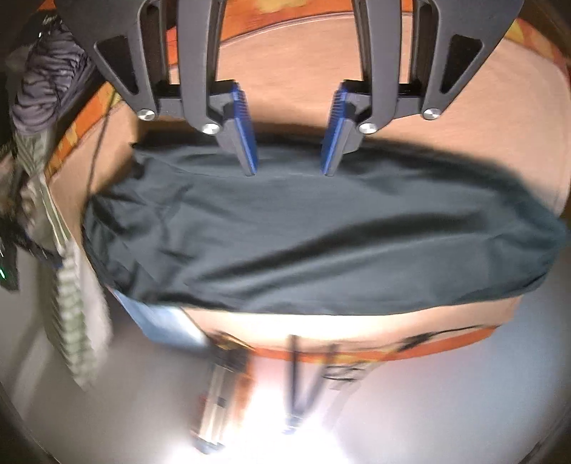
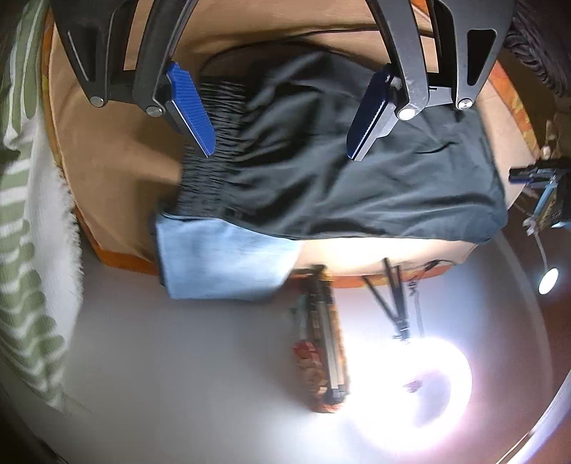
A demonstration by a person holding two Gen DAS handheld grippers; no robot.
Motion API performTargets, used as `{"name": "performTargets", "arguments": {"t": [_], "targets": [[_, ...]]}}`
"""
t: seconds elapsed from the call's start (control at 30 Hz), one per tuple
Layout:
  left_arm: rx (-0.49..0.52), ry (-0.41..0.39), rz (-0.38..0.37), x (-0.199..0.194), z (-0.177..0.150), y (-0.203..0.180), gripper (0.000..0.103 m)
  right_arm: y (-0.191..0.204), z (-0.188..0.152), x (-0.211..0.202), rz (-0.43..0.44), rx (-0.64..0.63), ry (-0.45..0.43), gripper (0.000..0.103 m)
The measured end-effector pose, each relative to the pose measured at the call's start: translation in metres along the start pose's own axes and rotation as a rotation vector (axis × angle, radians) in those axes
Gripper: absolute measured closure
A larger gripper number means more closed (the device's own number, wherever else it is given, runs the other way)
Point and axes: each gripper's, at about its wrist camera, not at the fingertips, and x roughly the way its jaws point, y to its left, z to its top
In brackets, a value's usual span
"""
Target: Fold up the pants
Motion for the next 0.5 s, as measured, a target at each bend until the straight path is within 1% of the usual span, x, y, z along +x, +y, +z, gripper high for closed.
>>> {"name": "performTargets", "arguments": {"t": [0.07, 0.13, 0.23, 0.27, 0.4, 0.5], "targets": [[-0.071, -0.032, 0.022, -0.01, 0.001, 0.03, 0.053, 0.015, 0.005, 0.0, 0.013, -0.026, -0.001, 0.024], [-0.141, -0.057, 0.039, -0.018, 0.003, 0.057, 0.053, 0.031, 0.011, 0.0, 0.026, -0.049, -0.004, 0.023], [-0.296, -0.103, 0.061, -0.03, 0.005, 0.114, 0.053, 0.057, 0.021, 0.003, 0.05, -0.089, -0.003, 0.023], [-0.327, -0.111, 0.064, -0.031, 0.005, 0.124, 0.053, 0.065, 0.024, 0.005, 0.056, -0.101, -0.001, 0.023], [-0.501, -0.145, 0.072, -0.037, 0.001, 0.194, 0.052, 0.1, 0.034, 0.013, 0.088, -0.159, 0.012, 0.023], [-0.589, -0.163, 0.087, -0.037, -0.003, 0.233, 0.052, 0.126, 0.041, 0.022, 0.111, -0.199, 0.021, 0.023]]}}
